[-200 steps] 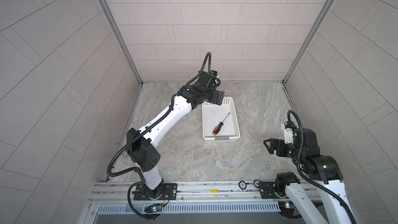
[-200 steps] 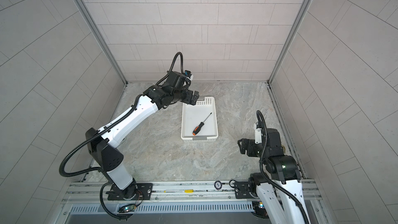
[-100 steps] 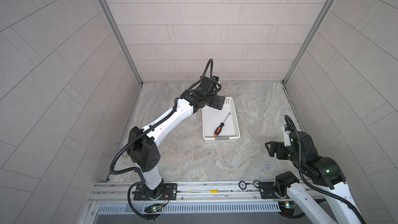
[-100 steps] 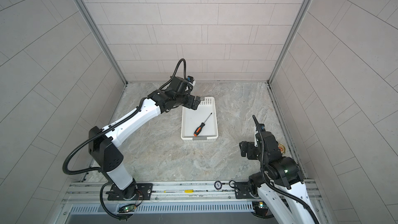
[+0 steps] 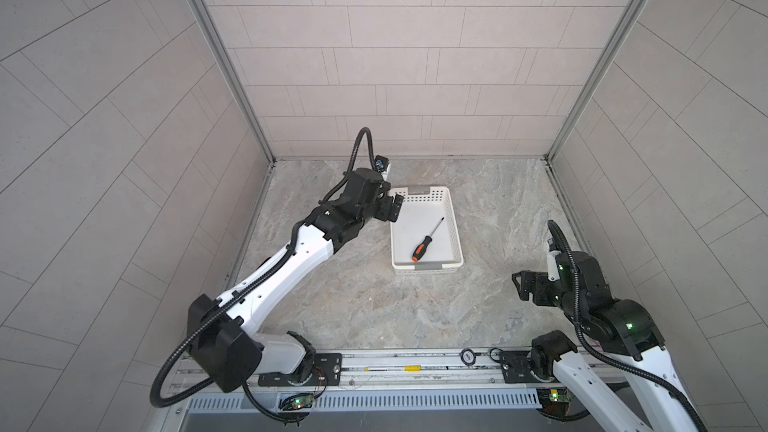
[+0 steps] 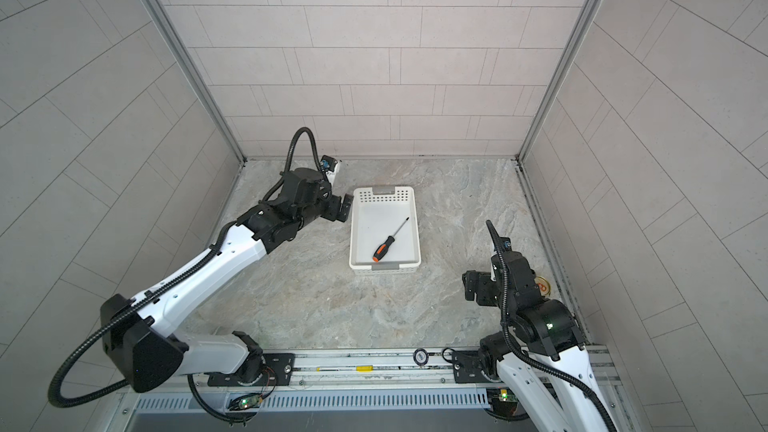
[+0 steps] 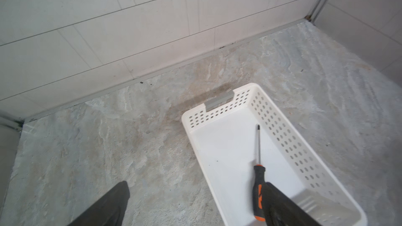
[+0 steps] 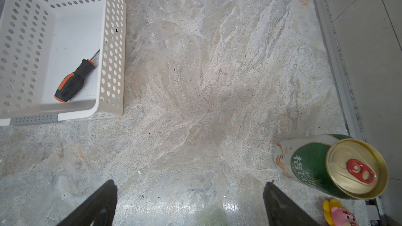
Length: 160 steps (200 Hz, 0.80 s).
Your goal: Put the screwdriver in the bin
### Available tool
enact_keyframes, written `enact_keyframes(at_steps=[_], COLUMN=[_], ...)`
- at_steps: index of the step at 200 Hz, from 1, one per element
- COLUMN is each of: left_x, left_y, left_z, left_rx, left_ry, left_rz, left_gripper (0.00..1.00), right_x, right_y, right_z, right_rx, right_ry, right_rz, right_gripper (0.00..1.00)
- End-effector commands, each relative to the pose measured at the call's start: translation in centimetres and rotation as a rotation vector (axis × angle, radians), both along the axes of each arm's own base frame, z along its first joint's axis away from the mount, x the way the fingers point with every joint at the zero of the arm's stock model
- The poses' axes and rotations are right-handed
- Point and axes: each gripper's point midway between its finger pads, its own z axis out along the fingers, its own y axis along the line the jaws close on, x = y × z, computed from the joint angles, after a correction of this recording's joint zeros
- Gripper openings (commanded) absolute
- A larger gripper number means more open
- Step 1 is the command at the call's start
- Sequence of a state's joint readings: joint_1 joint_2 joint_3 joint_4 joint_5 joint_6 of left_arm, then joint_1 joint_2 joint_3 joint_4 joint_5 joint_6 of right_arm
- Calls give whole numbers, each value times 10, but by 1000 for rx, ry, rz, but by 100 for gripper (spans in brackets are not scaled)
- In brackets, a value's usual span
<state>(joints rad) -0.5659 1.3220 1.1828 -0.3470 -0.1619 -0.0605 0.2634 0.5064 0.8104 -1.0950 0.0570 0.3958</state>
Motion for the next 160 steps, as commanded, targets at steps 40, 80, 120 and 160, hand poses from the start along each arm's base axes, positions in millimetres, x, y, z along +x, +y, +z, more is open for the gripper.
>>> enact_keyframes(at_steps=[40, 80, 120, 160], left_x=[0, -16, -23, -11], left_y=[115, 158, 176, 198], left_z=[-32, -53, -76, -107], left_rx=[107, 50, 106, -13], left_ry=[-134, -178, -243, -229], left_rz=[359, 526, 518, 559], left_gripper=[100, 100, 100, 100], right_x=[64, 100, 132, 157], right_y=[1, -9, -38, -56], right_z=[44, 52, 35, -6], right_rx=[-57, -220, -377, -369], right_ry=[-337, -385, -368, -381], right_rz=[-2, -17, -169, -204], right_gripper=[100, 100, 100, 100])
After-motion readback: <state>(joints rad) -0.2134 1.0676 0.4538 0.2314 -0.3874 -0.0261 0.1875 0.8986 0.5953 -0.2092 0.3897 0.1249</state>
